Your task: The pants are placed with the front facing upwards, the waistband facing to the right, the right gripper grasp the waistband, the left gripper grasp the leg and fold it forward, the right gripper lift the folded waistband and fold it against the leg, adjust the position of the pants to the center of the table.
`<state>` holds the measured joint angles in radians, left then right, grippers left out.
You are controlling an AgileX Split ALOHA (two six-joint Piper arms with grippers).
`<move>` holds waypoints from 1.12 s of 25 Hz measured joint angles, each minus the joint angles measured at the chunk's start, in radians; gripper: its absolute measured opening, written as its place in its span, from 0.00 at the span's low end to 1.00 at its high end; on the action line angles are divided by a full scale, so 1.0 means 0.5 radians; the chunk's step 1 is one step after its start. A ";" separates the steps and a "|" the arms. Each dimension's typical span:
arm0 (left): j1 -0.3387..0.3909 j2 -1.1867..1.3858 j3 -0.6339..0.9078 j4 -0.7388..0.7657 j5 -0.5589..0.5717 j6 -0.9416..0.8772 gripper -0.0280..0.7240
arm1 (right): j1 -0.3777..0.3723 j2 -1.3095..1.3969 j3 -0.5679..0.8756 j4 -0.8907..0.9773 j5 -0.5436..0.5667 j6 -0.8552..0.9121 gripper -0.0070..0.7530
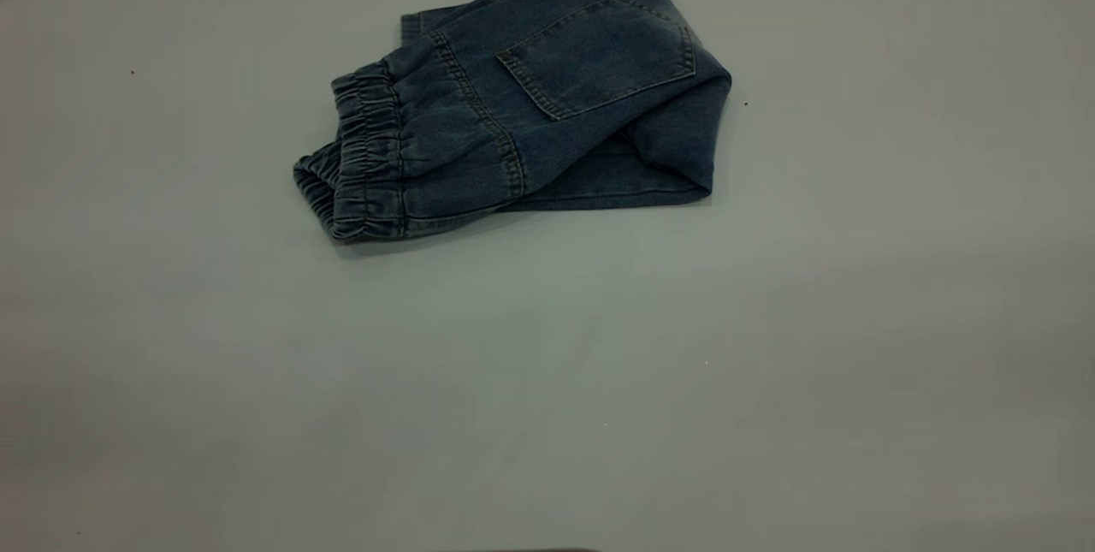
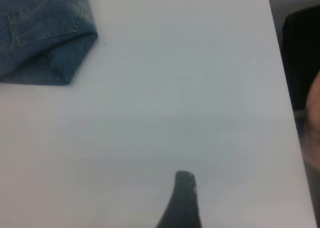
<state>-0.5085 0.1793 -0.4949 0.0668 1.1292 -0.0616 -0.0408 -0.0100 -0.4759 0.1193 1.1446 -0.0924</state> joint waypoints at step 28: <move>0.425 -0.212 0.010 -0.053 -0.006 0.100 0.77 | 0.000 0.000 0.000 0.008 -0.001 -0.006 0.73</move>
<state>-0.2961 0.0734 -0.4898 0.0402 1.1264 -0.0118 -0.0408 -0.0100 -0.4759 0.1231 1.1441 -0.0954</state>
